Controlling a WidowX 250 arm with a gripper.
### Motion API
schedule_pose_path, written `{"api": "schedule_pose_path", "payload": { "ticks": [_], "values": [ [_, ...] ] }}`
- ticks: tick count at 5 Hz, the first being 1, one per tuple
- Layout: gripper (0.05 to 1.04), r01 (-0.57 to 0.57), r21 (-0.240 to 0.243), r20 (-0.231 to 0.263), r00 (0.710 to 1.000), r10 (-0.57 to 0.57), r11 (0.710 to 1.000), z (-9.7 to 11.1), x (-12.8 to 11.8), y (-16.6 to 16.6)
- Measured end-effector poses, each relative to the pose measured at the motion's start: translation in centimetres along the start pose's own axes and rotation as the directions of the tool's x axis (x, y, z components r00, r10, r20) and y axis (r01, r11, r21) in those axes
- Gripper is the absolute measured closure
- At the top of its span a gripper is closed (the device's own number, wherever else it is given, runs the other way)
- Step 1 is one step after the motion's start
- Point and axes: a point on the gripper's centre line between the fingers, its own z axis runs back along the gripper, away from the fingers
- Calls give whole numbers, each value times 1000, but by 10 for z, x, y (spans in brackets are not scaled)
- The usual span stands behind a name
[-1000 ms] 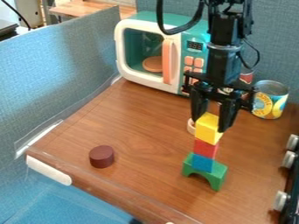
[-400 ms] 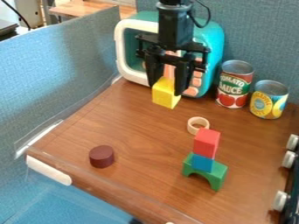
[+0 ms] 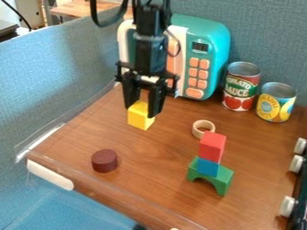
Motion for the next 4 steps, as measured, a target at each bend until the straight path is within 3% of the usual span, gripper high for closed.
{"api": "schedule_pose_path", "payload": {
  "ticks": [2,3,4],
  "values": [
    [510,60,3,-47,997,-60,998,-28,9,16],
    [510,108,12,-44,993,-108,994,-40,15,18],
    [510,154,28,-2,988,-154,988,-49,25,20]
  ]
}}
